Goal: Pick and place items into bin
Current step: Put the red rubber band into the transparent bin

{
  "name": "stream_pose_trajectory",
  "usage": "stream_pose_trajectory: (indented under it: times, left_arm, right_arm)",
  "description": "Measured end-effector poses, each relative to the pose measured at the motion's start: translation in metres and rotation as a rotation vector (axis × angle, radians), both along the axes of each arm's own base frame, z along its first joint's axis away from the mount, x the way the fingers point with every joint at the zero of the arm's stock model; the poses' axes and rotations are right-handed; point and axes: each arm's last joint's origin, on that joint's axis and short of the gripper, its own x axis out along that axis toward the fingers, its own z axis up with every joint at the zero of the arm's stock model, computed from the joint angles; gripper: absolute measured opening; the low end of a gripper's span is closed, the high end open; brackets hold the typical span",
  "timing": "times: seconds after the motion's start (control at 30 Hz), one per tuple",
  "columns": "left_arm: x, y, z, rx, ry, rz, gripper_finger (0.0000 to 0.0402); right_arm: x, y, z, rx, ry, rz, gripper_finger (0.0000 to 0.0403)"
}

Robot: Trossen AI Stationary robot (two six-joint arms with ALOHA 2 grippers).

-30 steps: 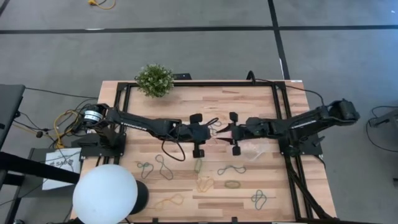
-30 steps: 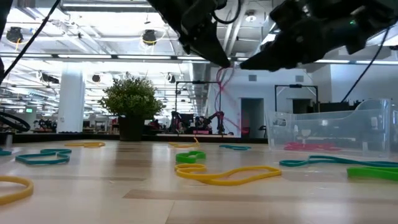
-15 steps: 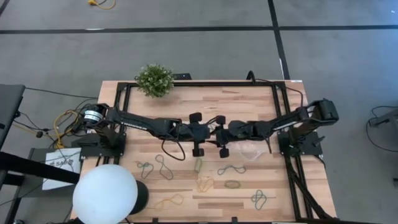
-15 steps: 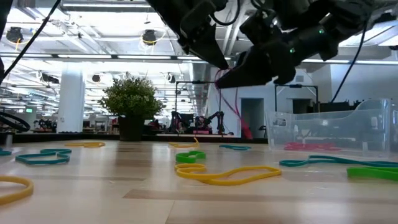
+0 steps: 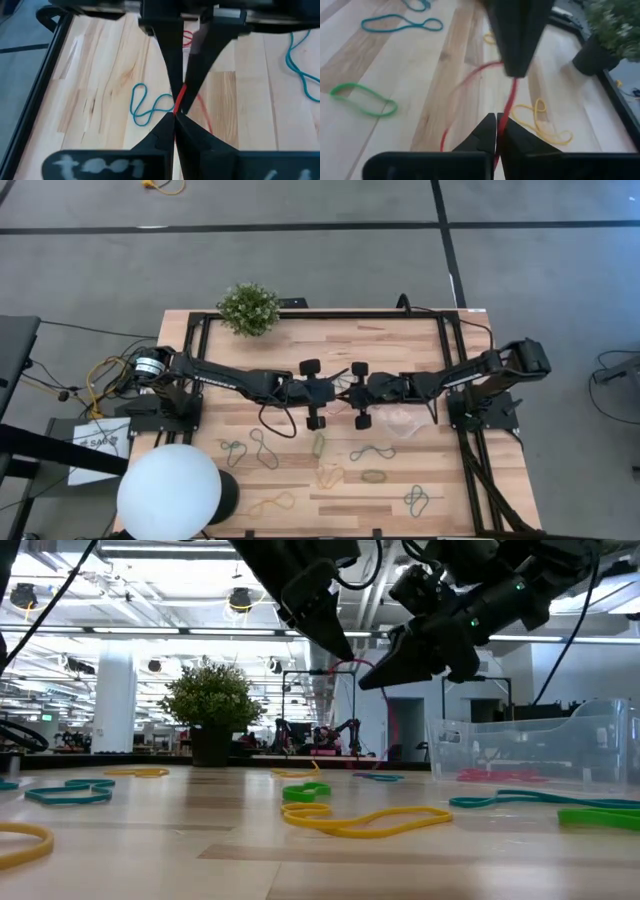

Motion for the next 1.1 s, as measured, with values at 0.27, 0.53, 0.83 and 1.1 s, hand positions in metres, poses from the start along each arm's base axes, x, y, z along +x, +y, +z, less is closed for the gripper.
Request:
stream_pose_trajectory:
  times: [0.27,0.53,0.83,1.1]
  left_arm:
    - [-0.001,0.0,0.0,0.001,0.008,0.003,0.004]
    - [-0.004,0.002,-0.003,0.043,0.048,0.045,0.0099]
    - [-0.005,0.002,-0.003,0.032,0.052,0.061,0.0107]
    - [-0.005,0.002,-0.003,0.031,0.05,0.063,0.0107]
  right_arm:
    - [-0.009,-0.002,0.012,-0.053,-0.002,-0.118,0.0001]
    - [-0.041,0.004,0.039,-0.286,-0.025,-0.544,0.0002]
    - [-0.096,0.023,0.068,-0.194,-0.062,-0.592,0.0001]
    - [-0.121,0.018,0.066,-0.07,-0.023,-0.689,0.0001]
